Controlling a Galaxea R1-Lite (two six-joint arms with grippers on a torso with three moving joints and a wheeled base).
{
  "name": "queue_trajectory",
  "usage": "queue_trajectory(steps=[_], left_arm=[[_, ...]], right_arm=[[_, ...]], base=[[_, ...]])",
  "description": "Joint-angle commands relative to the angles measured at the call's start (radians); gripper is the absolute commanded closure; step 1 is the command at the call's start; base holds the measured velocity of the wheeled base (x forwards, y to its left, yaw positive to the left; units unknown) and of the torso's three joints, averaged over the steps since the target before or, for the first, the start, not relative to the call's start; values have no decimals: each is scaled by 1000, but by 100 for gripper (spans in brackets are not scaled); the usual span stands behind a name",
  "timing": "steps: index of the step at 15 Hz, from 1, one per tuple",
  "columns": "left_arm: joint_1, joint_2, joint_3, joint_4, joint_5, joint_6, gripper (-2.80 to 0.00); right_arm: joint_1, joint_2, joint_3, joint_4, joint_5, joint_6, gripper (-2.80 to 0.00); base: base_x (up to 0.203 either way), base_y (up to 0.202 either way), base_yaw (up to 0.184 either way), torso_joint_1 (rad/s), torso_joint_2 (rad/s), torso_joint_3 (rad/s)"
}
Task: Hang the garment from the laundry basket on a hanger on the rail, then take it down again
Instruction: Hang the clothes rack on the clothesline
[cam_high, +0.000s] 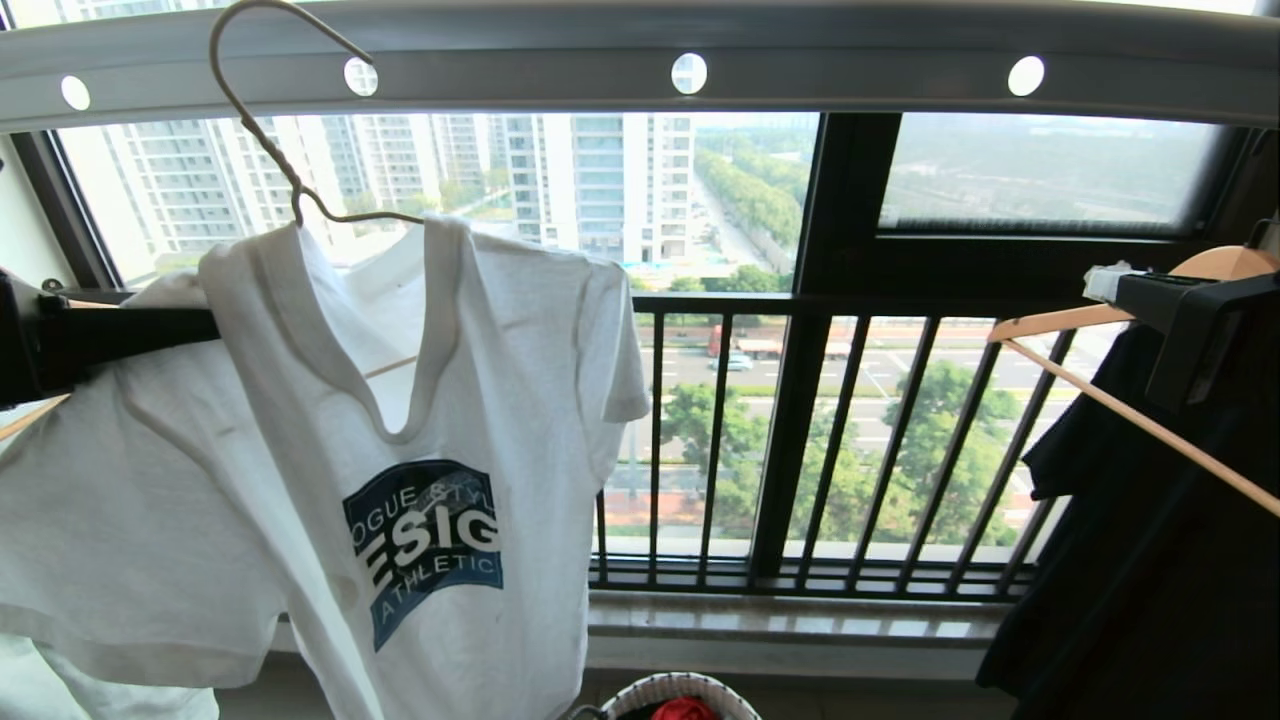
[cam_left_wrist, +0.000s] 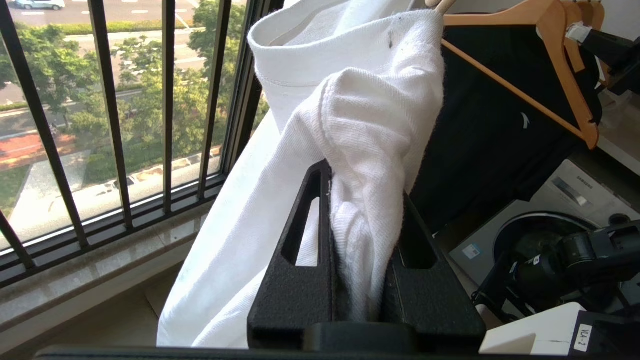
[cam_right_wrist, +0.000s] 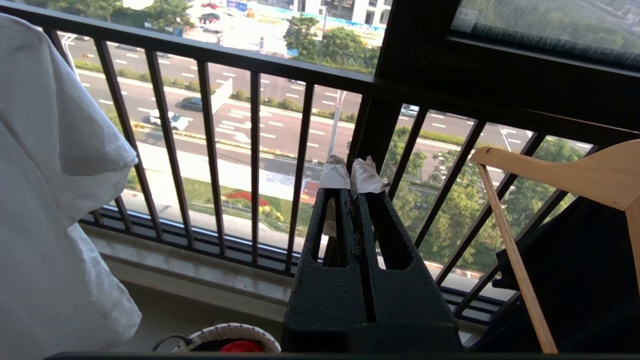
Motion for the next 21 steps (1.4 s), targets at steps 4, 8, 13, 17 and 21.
queue_trajectory(steps=[4,8,13,17,21], left_arm=[[-126,-69,42,-86,49,-125,0],[-326,-76,90,-233,258,-249,0],[-467,-70,121,-284,334,-275,0],[-585,-62,124,-292,456,-276,0],[-685,-16,138,-364,622,-275,0]], right_arm=[[0,1,-1,-3,-2,-1,0],[1,1,-1,-3,-2,-1,0],[-1,1,0,-3,-2,-1,0],[1,2,1,-3,-2,-1,0],[1,2,2,0,-2,0,0]], base=[[0,0,0,0,0,0],[0,0,0,0,0,0],[0,0,0,0,0,0],[0,0,0,0,0,0],[0,0,0,0,0,0]])
